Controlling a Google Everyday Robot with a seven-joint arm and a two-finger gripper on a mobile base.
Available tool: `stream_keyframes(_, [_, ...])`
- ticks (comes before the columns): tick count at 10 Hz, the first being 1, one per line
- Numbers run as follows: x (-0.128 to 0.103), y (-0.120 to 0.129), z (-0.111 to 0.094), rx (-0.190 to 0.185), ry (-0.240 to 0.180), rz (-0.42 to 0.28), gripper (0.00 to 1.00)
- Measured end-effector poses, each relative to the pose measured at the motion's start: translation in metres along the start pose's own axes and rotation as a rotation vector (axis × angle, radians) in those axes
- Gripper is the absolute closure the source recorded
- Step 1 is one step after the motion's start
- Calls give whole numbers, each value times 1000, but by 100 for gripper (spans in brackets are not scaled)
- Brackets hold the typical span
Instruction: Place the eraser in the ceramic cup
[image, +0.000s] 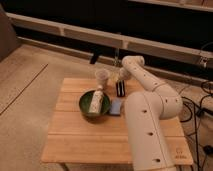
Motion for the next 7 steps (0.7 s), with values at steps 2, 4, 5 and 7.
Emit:
stream_keyframes(2, [-11, -11, -18, 34, -31, 12, 98])
stream_keyframes(4, [-25, -23, -53, 64, -88, 28, 98])
stream_keyframes(5, [-35, -27, -80, 79, -136, 25, 98])
stream_keyframes(7, [-55, -19, -123, 103, -218, -26, 98])
